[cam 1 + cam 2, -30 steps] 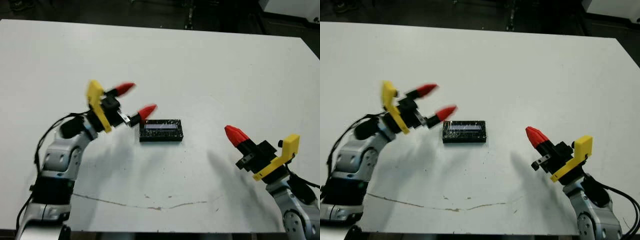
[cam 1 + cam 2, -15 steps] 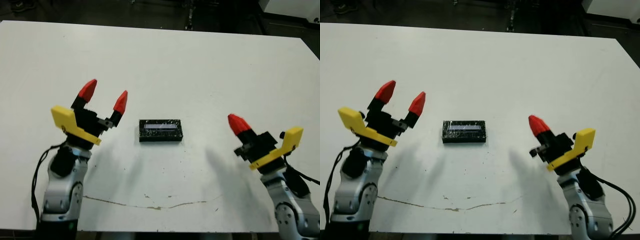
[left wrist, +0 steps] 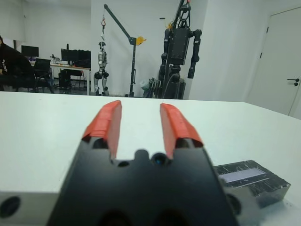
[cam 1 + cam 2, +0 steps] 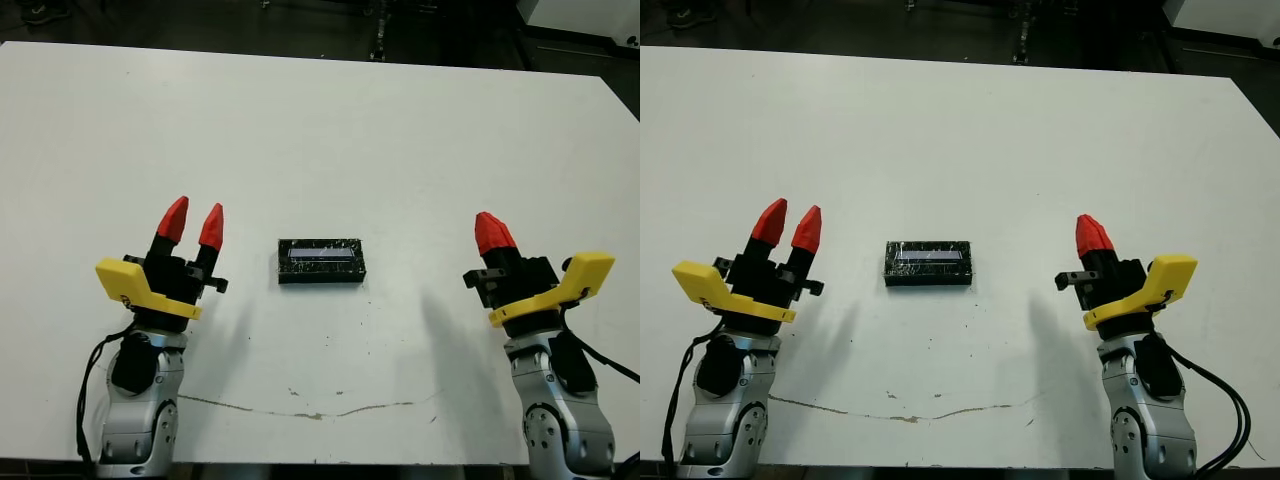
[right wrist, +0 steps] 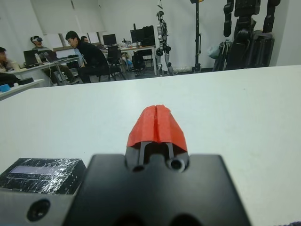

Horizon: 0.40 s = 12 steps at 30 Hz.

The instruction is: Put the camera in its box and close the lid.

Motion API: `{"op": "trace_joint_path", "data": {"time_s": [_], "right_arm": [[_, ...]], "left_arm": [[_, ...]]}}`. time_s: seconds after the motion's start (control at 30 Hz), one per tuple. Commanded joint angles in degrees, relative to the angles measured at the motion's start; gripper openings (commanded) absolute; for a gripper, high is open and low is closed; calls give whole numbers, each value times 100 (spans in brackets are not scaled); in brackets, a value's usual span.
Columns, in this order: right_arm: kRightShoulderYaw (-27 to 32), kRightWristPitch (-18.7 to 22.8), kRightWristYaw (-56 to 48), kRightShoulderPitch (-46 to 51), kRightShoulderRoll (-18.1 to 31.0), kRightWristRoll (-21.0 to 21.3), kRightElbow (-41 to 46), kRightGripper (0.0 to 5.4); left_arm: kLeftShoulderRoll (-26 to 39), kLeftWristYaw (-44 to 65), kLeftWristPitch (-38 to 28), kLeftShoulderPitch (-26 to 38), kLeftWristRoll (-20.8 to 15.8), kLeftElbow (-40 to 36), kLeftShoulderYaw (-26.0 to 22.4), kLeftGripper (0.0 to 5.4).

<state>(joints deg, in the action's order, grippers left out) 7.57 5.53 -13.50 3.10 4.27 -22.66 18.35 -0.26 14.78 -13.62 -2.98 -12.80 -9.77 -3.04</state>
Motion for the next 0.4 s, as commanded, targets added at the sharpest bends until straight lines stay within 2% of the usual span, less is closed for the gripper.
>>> {"op": "trace_joint_path", "data": {"time_s": [0.03,0.3,0.4], "right_arm": [[13,95,47,95,14,-27,52,0],[-16,34,42,106,20,29,47,0],[-26,-24,-4,104,30,44,5,0]], "left_arm": [[45,-109,87,3,115,78,38,120],[83,-208,98,51,210,94,77,1],[68,-228,96,53,188,97,82,1]]}}
